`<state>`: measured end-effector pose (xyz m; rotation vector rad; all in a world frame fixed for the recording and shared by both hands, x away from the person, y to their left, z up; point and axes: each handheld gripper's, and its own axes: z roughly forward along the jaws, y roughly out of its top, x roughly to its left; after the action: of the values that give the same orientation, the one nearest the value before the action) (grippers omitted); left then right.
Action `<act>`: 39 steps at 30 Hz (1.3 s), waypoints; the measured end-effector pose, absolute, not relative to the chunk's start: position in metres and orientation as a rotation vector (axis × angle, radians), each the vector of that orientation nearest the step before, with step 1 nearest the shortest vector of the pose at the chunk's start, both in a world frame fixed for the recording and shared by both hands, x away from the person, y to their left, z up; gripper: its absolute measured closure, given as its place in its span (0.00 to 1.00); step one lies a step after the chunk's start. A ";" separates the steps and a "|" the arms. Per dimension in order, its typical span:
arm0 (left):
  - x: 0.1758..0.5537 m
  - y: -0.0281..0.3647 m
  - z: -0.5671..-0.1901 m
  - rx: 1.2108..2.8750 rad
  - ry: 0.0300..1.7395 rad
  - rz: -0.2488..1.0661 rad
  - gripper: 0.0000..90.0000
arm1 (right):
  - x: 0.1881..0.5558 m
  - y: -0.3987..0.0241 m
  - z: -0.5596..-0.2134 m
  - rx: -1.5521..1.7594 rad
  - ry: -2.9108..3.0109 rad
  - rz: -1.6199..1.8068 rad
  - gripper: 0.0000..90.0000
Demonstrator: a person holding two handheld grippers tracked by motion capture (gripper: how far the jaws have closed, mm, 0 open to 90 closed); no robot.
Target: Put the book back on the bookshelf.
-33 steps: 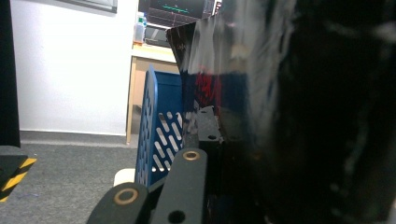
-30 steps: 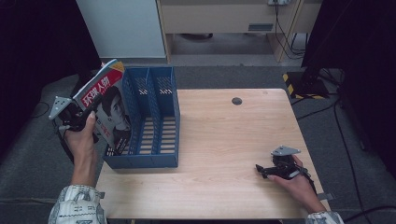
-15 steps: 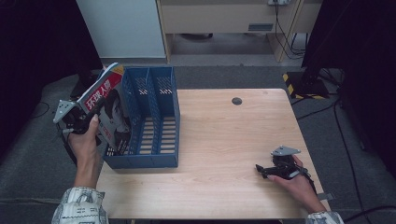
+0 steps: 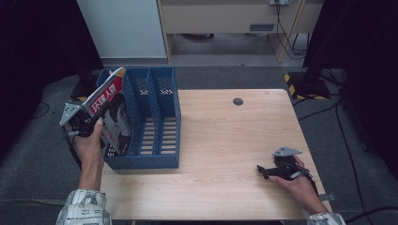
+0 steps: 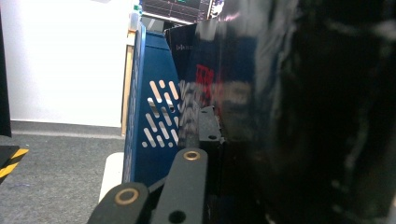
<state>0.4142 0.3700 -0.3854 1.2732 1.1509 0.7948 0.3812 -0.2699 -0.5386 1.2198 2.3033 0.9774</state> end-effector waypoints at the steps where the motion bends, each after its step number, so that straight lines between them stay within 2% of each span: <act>1: 0.414 0.370 -0.386 1.273 1.152 0.795 0.96 | 0.381 -0.270 -0.539 1.223 2.303 0.978 0.08; 39: 0.406 0.394 -0.406 1.246 1.227 0.797 0.94 | 0.380 -0.269 -0.539 1.225 2.297 0.979 0.08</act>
<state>0.4056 0.3941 -0.4059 1.2459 1.2265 0.7974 0.3805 -0.2694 -0.5387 1.2248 2.2975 0.9786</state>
